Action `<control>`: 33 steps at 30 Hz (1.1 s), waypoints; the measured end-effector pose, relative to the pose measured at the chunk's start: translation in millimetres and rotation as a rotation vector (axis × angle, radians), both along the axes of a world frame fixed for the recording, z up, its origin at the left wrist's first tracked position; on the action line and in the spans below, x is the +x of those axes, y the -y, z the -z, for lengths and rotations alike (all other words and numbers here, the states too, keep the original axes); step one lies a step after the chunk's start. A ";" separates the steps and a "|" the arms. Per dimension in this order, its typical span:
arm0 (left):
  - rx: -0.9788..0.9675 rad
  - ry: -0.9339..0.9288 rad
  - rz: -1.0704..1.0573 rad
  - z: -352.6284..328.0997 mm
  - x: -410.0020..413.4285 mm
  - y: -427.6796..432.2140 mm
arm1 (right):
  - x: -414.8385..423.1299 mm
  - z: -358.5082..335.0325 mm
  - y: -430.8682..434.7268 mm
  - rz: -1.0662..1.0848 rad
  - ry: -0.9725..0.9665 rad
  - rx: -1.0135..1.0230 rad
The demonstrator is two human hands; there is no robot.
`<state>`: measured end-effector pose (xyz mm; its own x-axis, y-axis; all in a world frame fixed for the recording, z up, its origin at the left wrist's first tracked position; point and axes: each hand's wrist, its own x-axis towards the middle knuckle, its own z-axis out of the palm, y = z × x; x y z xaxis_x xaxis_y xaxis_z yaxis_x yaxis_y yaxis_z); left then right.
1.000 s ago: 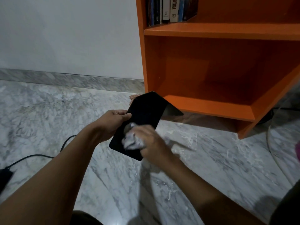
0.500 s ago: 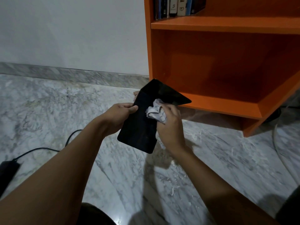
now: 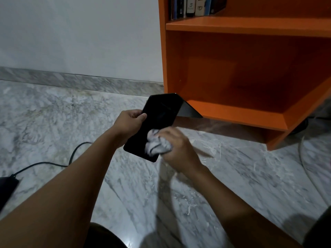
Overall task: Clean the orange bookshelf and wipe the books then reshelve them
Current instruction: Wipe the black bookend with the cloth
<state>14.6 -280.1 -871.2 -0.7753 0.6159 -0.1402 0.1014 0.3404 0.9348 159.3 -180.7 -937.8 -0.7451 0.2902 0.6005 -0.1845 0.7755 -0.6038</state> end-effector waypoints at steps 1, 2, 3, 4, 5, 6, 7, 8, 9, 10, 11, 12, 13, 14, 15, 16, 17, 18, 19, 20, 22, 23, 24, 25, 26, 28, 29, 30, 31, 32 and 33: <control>-0.001 0.033 0.010 -0.4 0.4 0.9 | -0.9 -1.2 -6.2 0.091 0.003 -0.081; 0.003 0.075 0.019 -1.8 0.7 1.4 | -1.7 0.9 -10.6 0.175 0.048 -0.190; 0.017 0.118 0.026 -3.7 1.7 1.3 | -1.6 3.5 -13.1 0.228 0.114 -0.291; 0.038 0.148 0.025 -5.9 1.8 0.7 | -1.4 10.2 -14.3 0.269 0.166 -0.348; 0.057 0.153 0.016 -7.9 1.6 -0.5 | 0.2 15.3 -14.3 0.280 0.196 -0.358; 0.070 0.136 -0.003 -9.7 0.3 -1.5 | 2.3 21.8 -14.6 0.254 0.240 -0.347; 0.081 0.114 -0.031 -9.9 -1.2 -2.2 | 5.9 26.7 -13.4 0.186 0.314 -0.339; 0.090 0.098 -0.061 -9.5 -3.0 -2.0 | 10.0 29.2 -11.0 0.102 0.431 -0.310; 0.095 0.086 -0.089 -8.2 -4.2 -1.8 | 15.3 31.1 -7.8 0.023 0.536 -0.245; 0.086 0.061 -0.112 -6.4 -5.4 -1.4 | 19.4 32.7 -5.2 -0.026 0.581 -0.172; 0.061 0.015 -0.125 -4.9 -6.7 -1.6 | 22.4 33.8 -3.9 -0.050 0.562 -0.130; 0.021 -0.045 -0.128 -4.0 -7.1 -1.7 | 22.2 33.2 -3.6 -0.045 0.503 -0.129; -0.024 -0.112 -0.120 -4.3 -6.5 -3.0 | 19.2 29.7 -5.2 -0.030 0.431 -0.149; -0.071 -0.174 -0.105 -4.9 -5.1 -3.8 | 14.7 27.0 -7.5 0.004 0.359 -0.155; -0.119 -0.226 -0.081 -5.8 -2.5 -4.6 | 10.8 20.4 -9.7 0.056 0.291 -0.128; -0.169 -0.266 -0.049 -6.9 0.3 -5.7 | 6.7 15.2 -12.7 0.127 0.229 -0.090; -0.218 -0.290 -0.012 -7.2 3.8 -6.4 | 3.8 7.8 -15.2 0.190 0.174 -0.060; -0.258 -0.301 0.031 -7.9 7.5 -7.2 | 1.8 -0.3 -17.1 0.242 0.130 -0.047; -0.284 -0.296 0.072 -8.5 11.4 -8.3 | 0.2 -6.7 -17.1 0.277 0.108 -0.038; -0.293 -0.276 0.108 -9.7 15.2 -9.6 | -1.8 -10.2 -16.0 0.304 0.104 -0.017; -0.261 -0.192 0.159 -13.6 20.9 -13.4 | -6.2 -8.5 -13.1 0.355 0.160 0.063; -0.231 -0.142 0.167 -15.5 22.6 -15.2 | -7.4 -3.6 -13.1 0.393 0.212 0.083; -0.209 -0.110 0.158 -17.1 23.2 -15.9 | -6.7 3.1 -14.5 0.434 0.281 0.088; -0.205 -0.105 0.135 -18.3 22.4 -15.5 | -4.4 11.6 -17.8 0.470 0.368 0.089; -0.214 -0.119 0.109 -18.7 20.5 -13.9 | -0.3 20.3 -22.1 0.493 0.467 0.085; -0.240 -0.156 0.075 -18.3 16.5 -9.0 | 9.9 35.6 -29.7 0.479 0.661 0.031; -0.256 -0.178 0.066 -18.2 15.2 -7.2 | 13.7 40.5 -30.5 0.461 0.705 0.000; -0.283 -0.220 0.057 -18.3 13.9 -6.5 | 15.6 41.5 -29.2 0.441 0.695 -0.021; -0.321 -0.281 0.049 -18.3 13.4 -6.8 | 15.8 39.0 -24.8 0.409 0.651 -0.024; -0.362 -0.345 0.043 -18.2 13.5 -8.5 | 14.2 33.5 -20.0 0.367 0.582 -0.009; -0.404 -0.405 0.043 -18.2 14.5 -10.5 | 11.8 26.1 -13.6 0.331 0.509 0.034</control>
<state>29.0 -269.7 -853.0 -0.7914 0.6075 -0.0683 0.4460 0.6502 0.6150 171.1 -167.1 -963.9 -0.8148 0.5422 0.2051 0.3751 0.7629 -0.5266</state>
